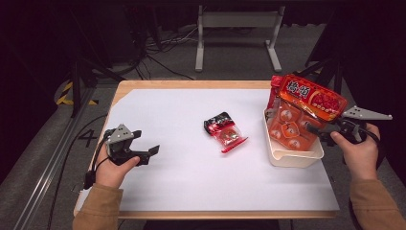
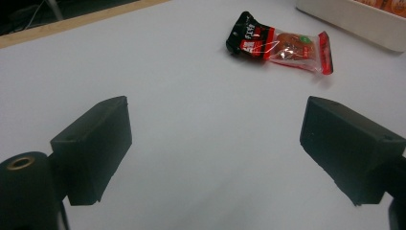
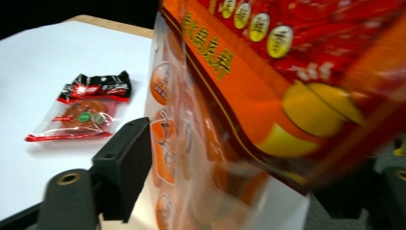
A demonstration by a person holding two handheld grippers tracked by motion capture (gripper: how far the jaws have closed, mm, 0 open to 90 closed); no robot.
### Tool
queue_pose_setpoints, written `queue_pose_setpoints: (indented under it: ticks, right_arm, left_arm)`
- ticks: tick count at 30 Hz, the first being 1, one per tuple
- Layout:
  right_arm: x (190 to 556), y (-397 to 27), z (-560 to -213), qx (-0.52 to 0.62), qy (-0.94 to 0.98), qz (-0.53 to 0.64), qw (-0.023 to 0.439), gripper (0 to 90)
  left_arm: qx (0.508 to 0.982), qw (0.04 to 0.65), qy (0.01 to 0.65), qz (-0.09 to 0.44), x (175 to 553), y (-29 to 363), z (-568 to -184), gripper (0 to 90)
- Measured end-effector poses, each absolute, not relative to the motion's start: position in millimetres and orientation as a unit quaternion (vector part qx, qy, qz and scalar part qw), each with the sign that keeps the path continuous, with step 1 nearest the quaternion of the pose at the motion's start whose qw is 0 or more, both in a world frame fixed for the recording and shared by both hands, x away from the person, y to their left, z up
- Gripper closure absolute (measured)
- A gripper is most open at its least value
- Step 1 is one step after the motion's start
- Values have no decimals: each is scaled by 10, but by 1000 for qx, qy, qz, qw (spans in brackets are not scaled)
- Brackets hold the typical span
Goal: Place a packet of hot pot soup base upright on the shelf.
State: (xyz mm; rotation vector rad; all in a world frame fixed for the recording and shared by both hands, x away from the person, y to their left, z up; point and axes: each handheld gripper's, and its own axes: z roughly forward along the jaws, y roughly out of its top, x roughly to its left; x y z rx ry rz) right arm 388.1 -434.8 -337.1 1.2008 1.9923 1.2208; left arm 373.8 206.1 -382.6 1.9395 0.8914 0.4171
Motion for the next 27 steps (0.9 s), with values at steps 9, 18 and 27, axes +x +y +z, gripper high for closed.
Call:
queue_pose_setpoints:
  ticks: [9, 18, 27]
  right_arm:
    - [3590, -4425, -3281, 447, 728, 433, 286, 225]
    - [3279, -4379, -3149, 445, 727, 431, 297, 229]
    - [3103, -4076, -3092, 403, 737, 465, 280, 227]
  left_arm:
    - [791, 465, 360, 169, 3744, 2051, -3824, 114]
    - [792, 464, 359, 166, 3749, 2033, -3827, 114]
    - [792, 468, 357, 164, 3744, 2009, -3820, 114]
